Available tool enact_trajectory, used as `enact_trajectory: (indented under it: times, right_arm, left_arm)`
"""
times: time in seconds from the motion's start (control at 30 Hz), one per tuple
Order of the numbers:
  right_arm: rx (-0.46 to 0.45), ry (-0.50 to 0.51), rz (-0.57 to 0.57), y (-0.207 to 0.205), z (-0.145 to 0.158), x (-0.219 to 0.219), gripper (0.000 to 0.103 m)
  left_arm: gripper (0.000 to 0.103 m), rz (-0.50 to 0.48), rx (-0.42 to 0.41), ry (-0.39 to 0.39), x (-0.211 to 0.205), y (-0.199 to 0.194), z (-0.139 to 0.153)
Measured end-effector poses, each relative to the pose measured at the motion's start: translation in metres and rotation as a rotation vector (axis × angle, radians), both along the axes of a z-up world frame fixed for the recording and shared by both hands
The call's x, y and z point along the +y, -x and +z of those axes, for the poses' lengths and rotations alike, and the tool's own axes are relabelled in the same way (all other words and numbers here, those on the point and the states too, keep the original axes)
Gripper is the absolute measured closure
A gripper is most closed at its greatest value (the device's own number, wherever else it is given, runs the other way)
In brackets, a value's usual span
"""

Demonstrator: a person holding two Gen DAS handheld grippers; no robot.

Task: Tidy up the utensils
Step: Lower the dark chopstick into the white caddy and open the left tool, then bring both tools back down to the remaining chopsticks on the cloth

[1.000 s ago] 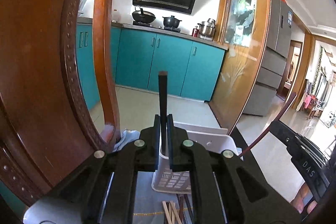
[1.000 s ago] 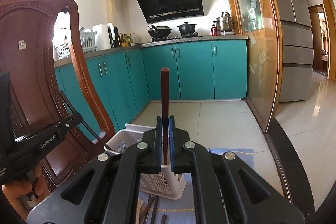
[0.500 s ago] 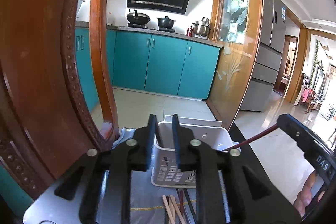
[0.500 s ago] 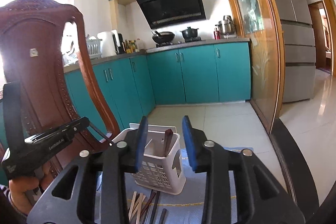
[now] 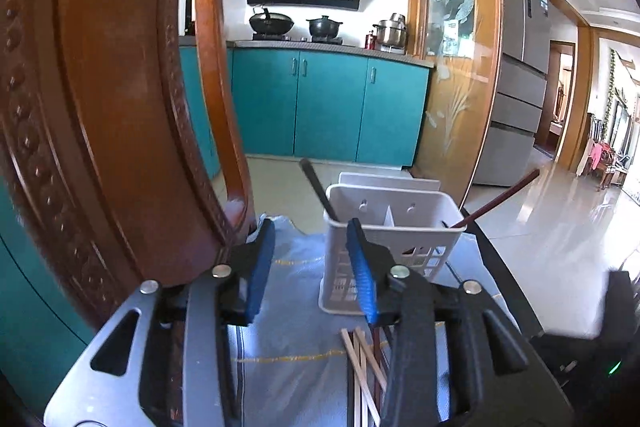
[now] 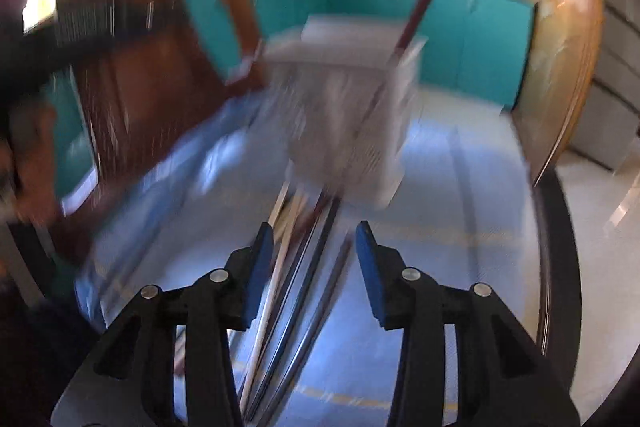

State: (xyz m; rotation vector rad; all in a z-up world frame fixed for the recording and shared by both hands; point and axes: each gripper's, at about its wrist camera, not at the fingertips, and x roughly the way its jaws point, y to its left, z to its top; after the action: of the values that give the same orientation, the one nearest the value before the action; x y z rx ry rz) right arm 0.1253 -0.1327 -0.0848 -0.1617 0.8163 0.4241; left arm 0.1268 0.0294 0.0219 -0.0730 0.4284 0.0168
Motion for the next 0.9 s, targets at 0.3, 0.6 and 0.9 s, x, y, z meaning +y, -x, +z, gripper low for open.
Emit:
enact_trajectory:
  times: [0.3,0.6,0.9]
  right_arm:
    - [0.160,0.076,-0.040,-0.011,-0.041,0.018,0.056]
    - [0.206,0.070,-0.072,-0.018,-0.047,0.010,0.056]
    - [0.183,0.138,-0.073,-0.018,-0.049,0.011,0.069]
  left_arm:
    - [0.059,0.019,0.077,0.022,0.010,0.003,-0.012]
    - [0.058,0.041,0.117,0.028,0.017,0.002,-0.016]
    - [0.056,0.047,0.171,0.026,0.017,-0.003,-0.023]
